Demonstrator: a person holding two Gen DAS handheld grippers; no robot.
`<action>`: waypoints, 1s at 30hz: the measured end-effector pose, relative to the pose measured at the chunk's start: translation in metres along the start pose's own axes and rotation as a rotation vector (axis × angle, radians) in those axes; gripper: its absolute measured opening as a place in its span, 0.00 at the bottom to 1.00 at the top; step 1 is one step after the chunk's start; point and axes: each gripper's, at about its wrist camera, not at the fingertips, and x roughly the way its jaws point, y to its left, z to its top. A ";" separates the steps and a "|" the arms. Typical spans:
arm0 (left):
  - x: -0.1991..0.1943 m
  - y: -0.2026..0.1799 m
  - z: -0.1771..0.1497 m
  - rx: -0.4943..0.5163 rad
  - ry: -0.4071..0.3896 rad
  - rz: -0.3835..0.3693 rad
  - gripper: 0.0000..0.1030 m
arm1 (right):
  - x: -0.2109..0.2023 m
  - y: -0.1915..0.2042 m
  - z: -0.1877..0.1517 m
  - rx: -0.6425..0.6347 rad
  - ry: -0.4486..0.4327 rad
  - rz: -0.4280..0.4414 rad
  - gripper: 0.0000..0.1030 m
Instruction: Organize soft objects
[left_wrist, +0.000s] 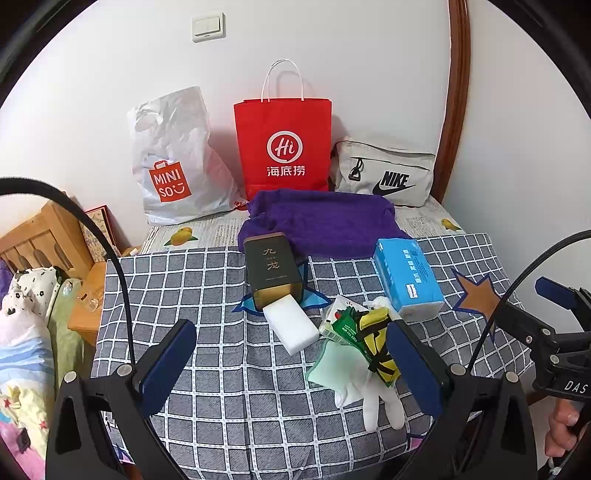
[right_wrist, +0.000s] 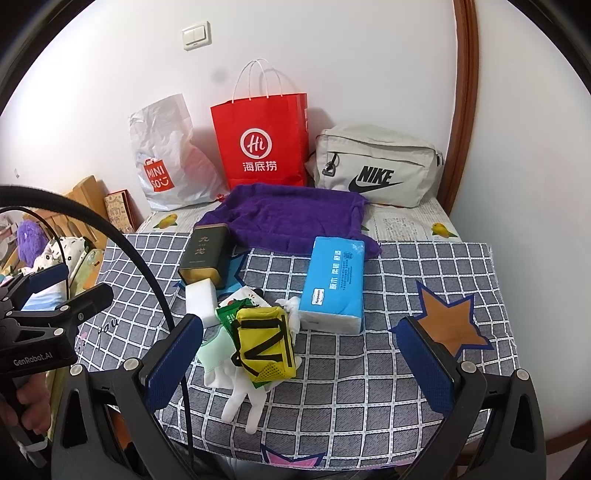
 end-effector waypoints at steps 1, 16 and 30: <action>0.000 -0.001 0.000 -0.003 0.000 -0.001 1.00 | 0.000 0.000 0.000 0.000 0.000 0.000 1.00; -0.001 -0.002 -0.001 0.001 -0.003 0.000 1.00 | -0.003 0.001 0.000 -0.005 -0.006 0.001 1.00; -0.004 -0.004 -0.003 0.017 -0.009 -0.013 1.00 | -0.004 0.000 0.001 -0.010 -0.006 0.006 1.00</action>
